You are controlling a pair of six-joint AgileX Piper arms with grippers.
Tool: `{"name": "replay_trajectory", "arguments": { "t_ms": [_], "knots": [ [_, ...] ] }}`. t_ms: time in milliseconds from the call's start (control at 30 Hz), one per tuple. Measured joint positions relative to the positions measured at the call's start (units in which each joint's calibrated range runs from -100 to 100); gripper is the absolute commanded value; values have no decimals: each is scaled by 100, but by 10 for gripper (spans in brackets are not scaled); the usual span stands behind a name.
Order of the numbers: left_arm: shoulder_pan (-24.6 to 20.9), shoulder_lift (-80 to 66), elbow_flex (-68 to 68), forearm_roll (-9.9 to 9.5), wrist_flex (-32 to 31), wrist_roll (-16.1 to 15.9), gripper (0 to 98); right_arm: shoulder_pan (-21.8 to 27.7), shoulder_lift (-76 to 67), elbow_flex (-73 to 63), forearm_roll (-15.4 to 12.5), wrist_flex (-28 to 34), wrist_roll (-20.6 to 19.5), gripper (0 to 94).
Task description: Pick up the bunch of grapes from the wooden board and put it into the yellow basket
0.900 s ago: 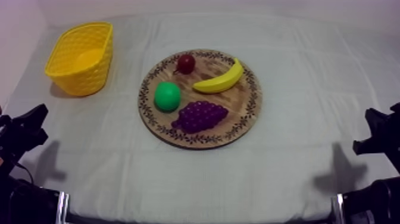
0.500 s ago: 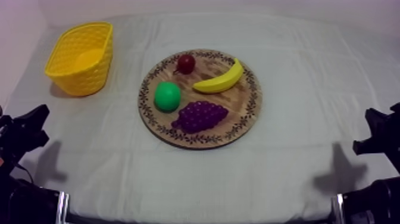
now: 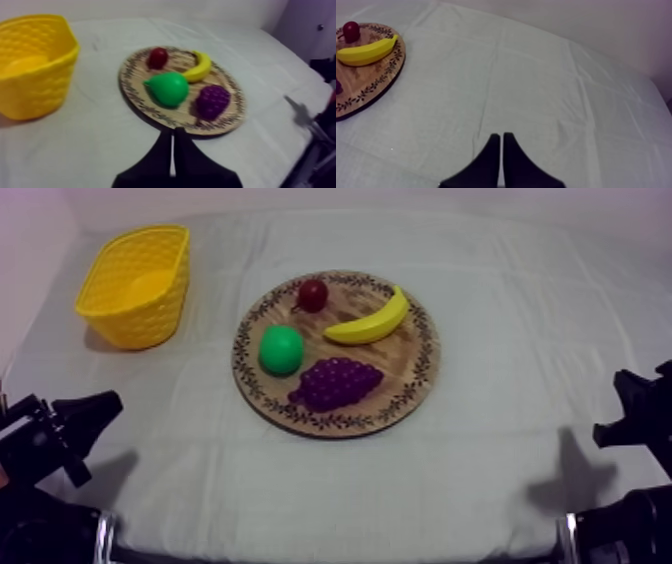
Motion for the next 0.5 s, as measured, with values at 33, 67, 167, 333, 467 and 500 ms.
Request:
{"name": "replay_trajectory", "arguments": {
  "t_ms": [33, 67, 167, 333, 467, 500],
  "knots": [
    [94, 0, -14, 7, 21, 69, 0, 1, 0, 0, 0, 0, 2, 3],
    [177, 0, -30, 11, 52, 120, 0, 5, 0, 0, 0, 0, 9, 3],
    [344, 123, -58, 113, 7, 158, 0, 5, 0, 0, 0, 0, 3, 3],
    [437, 776, -112, 211, -391, -120, 13, 5, 0, 0, 0, 0, -12, 3],
    [570, 1589, -462, 233, -556, -531, 17, 5, 0, 0, 0, 0, -12, 3],
    [614, 1810, -578, 233, -566, -620, 12, 5, 0, 0, 0, 0, -12, 3]
  ]
}}
